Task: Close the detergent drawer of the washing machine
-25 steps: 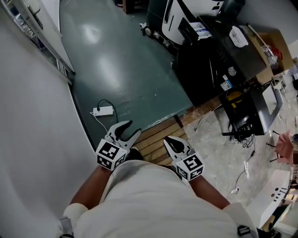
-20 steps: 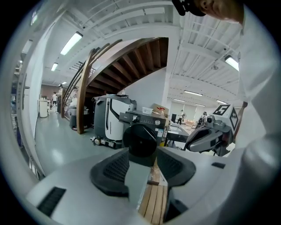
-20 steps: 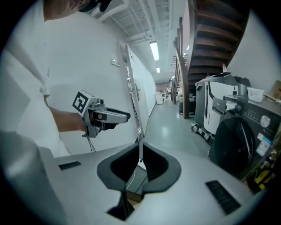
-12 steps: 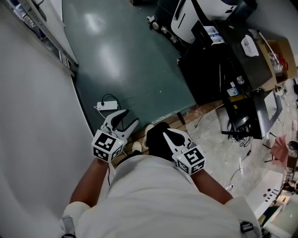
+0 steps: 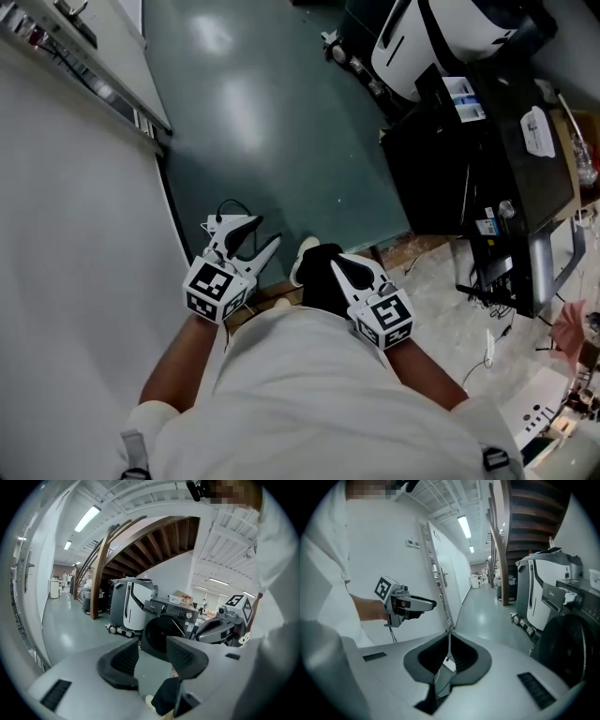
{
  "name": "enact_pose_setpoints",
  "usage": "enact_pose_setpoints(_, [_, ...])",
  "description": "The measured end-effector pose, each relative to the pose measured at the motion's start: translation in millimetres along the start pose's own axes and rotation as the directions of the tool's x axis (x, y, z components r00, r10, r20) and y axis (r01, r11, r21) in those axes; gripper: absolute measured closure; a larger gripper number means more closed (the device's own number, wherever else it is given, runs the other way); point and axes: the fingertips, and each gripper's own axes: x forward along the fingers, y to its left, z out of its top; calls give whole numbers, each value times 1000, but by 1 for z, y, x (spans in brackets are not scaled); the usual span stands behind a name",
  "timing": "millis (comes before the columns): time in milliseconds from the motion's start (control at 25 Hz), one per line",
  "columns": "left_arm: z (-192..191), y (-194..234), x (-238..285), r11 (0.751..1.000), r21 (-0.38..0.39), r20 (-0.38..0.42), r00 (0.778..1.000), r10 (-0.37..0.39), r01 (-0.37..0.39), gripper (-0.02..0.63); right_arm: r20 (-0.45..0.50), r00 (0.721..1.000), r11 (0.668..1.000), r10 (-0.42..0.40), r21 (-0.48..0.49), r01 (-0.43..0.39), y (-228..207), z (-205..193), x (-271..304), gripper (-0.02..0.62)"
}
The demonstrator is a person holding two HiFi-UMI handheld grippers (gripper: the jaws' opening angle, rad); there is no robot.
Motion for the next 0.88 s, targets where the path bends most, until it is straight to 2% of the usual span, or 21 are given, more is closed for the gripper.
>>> enact_pose_setpoints(240, [90,29,66,999,36,-18,1000,-5,5,422,2,1000,1000,3,20,-3,-79,68,12,586])
enact_pose_setpoints(480, [179,42,114,995,88,-6,999,-36,37,430,36,998,998,-56,45,54,-144,138,6,586])
enact_pose_setpoints(760, [232,67,172,984,141,-48,994,-101,107,431,40,987,980,-154,137,148,-190,170,11,586])
enact_pose_setpoints(880, [244,76,206,969,169,-68,983,-168,177,431,39,969,955,-245,180,235,-213,180,14,586])
